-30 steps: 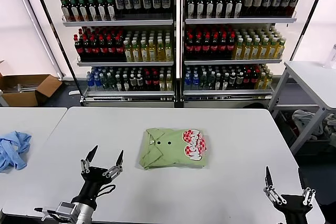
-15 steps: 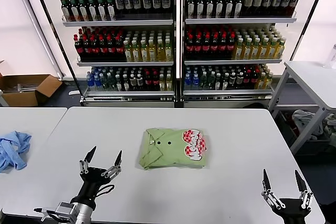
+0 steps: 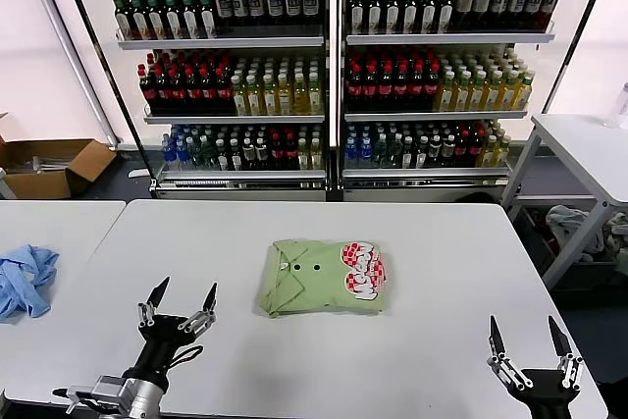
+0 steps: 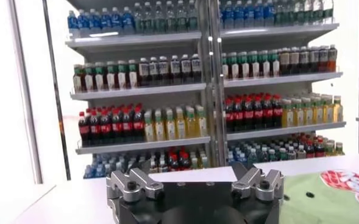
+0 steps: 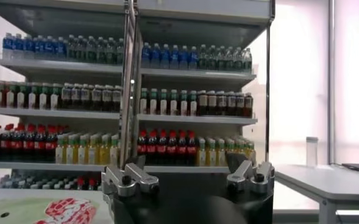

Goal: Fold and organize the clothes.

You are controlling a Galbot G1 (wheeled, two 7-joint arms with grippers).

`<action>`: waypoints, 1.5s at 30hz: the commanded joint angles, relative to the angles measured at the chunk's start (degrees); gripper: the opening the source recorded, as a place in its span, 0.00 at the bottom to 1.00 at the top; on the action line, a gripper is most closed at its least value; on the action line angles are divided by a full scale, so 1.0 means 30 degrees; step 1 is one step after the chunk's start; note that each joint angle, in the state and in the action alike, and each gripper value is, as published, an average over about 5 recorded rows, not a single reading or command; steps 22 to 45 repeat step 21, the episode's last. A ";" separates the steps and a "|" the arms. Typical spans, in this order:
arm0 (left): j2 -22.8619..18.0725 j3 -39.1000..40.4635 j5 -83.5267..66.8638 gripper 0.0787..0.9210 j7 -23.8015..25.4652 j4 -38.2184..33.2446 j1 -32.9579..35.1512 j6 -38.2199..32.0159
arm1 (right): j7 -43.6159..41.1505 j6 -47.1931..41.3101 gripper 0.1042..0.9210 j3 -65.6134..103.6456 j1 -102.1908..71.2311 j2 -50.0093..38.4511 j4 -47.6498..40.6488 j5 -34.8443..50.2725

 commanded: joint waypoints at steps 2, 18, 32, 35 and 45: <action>0.0020 -0.0246 -0.0712 0.88 -0.0015 -0.0119 0.0349 -0.0166 | -0.0358 -0.0036 0.88 0.0055 -0.0013 -0.0160 -0.0022 0.0374; -0.0088 -0.0528 -0.0400 0.88 -0.0031 -0.0458 0.1230 -0.0404 | -0.0413 0.0018 0.88 -0.0065 -0.0216 -0.0320 -0.0035 0.0240; -0.0094 -0.0537 -0.0345 0.88 -0.0034 -0.0500 0.1328 -0.0406 | -0.0410 0.0034 0.88 -0.0090 -0.0240 -0.0375 -0.0036 0.0196; -0.0094 -0.0537 -0.0345 0.88 -0.0034 -0.0500 0.1328 -0.0406 | -0.0410 0.0034 0.88 -0.0090 -0.0240 -0.0375 -0.0036 0.0196; -0.0094 -0.0537 -0.0345 0.88 -0.0034 -0.0500 0.1328 -0.0406 | -0.0410 0.0034 0.88 -0.0090 -0.0240 -0.0375 -0.0036 0.0196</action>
